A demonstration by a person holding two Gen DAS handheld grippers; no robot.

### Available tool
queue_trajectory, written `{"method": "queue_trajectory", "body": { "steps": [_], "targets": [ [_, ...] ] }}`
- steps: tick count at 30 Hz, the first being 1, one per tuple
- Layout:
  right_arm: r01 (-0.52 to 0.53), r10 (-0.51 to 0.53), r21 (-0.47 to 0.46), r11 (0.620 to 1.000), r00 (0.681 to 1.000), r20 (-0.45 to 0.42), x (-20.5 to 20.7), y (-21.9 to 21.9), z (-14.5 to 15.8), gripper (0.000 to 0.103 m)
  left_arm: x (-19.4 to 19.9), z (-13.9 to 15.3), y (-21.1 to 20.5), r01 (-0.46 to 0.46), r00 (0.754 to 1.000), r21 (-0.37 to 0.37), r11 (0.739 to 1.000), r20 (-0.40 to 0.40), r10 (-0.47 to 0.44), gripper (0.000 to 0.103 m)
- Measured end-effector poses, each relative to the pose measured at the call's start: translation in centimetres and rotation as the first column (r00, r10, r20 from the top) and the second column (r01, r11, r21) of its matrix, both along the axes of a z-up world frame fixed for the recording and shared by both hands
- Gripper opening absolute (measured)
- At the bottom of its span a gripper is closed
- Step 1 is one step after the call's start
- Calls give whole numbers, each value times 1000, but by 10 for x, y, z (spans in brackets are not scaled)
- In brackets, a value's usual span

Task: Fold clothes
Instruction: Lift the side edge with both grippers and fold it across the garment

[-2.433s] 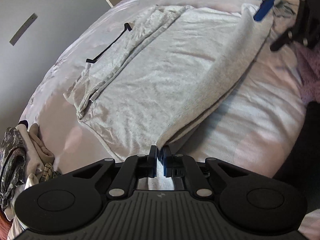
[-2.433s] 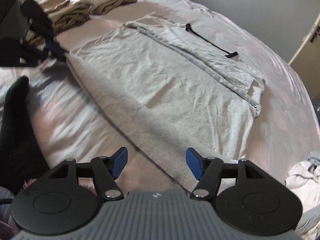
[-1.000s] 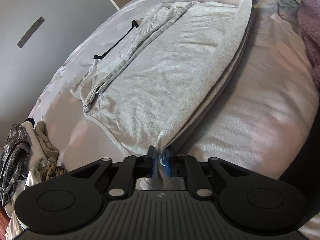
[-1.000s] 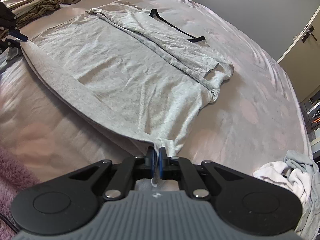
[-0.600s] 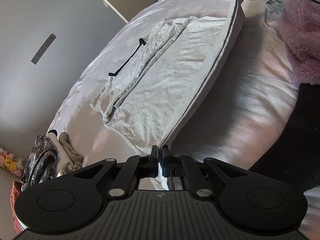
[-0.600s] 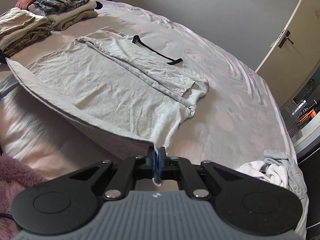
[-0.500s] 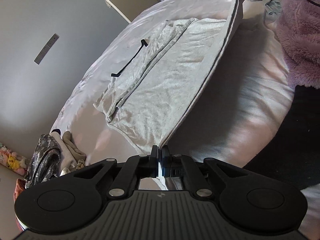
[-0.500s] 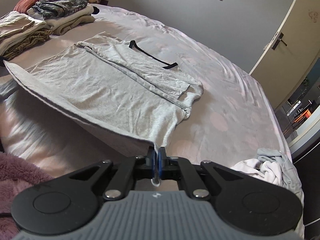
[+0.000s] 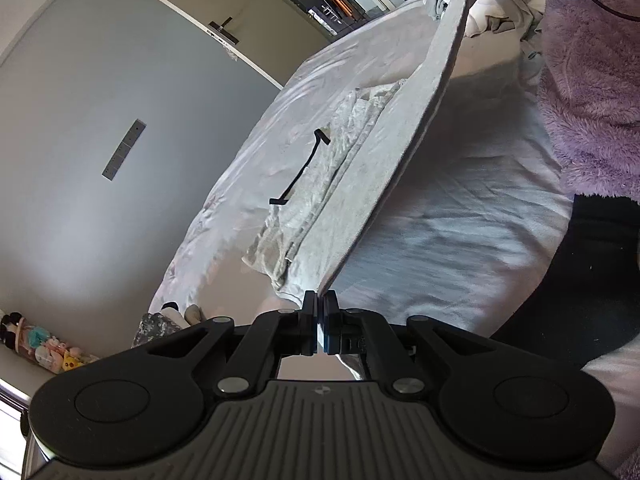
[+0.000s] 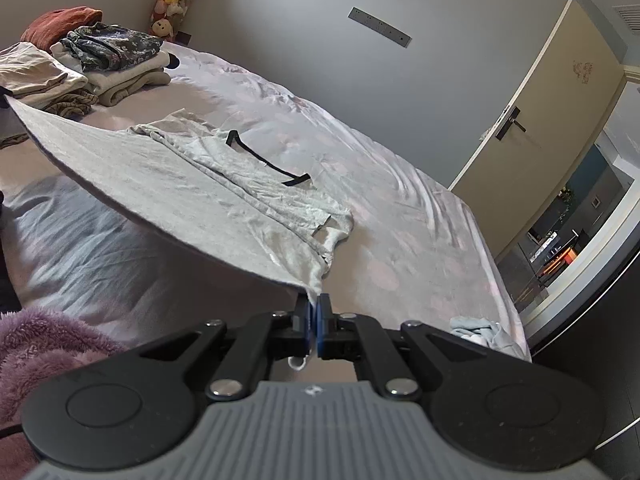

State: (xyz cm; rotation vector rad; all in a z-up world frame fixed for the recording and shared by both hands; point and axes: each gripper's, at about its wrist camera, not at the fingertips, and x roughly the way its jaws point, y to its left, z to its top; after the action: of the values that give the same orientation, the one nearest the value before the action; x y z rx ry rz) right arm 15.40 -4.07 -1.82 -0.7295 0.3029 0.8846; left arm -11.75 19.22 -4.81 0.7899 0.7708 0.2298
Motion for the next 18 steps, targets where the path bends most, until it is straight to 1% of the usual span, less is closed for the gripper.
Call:
{"method": "queue_trajectory", "body": {
  "steps": [7,10,13,18],
  "targets": [
    [-17,17,3,1000,1000,17,-36,-30,21,3,-33,19,-21,36,999,45,998,-29,-35,1],
    [-28,28,3,1000,999,16,-52,-42,27,3,-44,28,-26,43,998,50,998,-44,-41,1],
    [-33,33,2,999,999,10,-58,-43,28,3,-42,27,-25,57,996,69,996,-68,-52,1],
    [-18,18,9,1000,1000,-2,-40,-26,25,3,-17,27,-12,62,995,93,994,-87,-54,1]
  ]
}}
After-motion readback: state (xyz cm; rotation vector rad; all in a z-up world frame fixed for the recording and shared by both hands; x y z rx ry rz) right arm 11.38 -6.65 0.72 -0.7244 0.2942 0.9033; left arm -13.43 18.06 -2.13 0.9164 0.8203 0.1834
